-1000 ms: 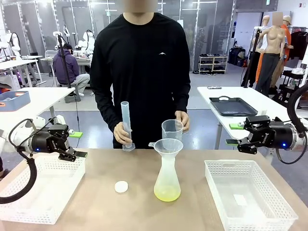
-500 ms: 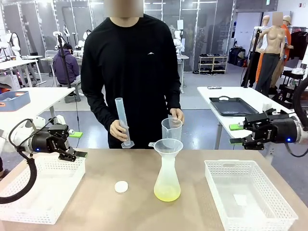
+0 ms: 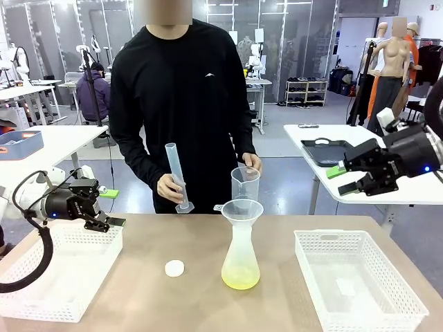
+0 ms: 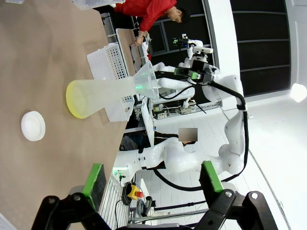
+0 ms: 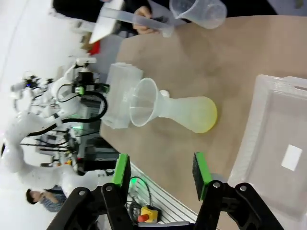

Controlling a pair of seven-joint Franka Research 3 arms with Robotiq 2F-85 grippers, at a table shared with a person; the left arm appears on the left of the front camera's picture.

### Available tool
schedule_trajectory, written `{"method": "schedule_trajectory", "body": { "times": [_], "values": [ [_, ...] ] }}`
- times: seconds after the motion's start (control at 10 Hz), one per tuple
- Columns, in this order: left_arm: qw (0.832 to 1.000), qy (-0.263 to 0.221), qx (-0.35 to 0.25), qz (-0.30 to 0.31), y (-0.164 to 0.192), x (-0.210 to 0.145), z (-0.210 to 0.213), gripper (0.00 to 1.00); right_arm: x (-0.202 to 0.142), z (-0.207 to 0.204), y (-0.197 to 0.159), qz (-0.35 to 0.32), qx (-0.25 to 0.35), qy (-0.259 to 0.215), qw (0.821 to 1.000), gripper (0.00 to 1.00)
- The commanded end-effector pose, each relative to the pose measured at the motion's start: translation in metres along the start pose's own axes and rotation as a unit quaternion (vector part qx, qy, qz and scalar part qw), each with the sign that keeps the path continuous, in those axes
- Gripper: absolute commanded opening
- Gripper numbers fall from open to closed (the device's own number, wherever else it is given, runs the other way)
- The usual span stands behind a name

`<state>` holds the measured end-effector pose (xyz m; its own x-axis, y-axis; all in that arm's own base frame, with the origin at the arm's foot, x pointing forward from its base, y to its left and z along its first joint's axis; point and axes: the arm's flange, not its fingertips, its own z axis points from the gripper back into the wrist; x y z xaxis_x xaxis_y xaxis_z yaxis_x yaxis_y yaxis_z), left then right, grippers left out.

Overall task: Prepare the solutions needed for the experiment.
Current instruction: Once the solution is in the Big flask , pick up the Plastic Funnel and place it back into the right Organizing basket.

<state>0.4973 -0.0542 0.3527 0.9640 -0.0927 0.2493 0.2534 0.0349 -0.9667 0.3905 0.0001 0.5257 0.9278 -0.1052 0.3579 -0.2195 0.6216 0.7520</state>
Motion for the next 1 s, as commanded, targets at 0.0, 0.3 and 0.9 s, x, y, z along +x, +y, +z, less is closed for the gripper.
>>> {"method": "schedule_trajectory", "body": {
  "times": [0.0,0.3,0.9],
  "values": [
    [1.0,0.001,0.001,-0.001,-0.002,0.001,0.0,1.0,-0.002,-0.004,0.027,-0.018,-0.073,0.011,0.997,0.66],
    [1.0,0.001,0.001,-0.001,-0.002,0.001,0.0,1.0,0.0,-0.009,0.041,-0.027,-0.102,0.02,0.994,0.66],
    [1.0,0.001,0.001,-0.001,-0.002,0.001,0.0,1.0,-0.003,-0.003,0.037,-0.004,-0.084,0.011,0.996,0.66]
  ]
}}
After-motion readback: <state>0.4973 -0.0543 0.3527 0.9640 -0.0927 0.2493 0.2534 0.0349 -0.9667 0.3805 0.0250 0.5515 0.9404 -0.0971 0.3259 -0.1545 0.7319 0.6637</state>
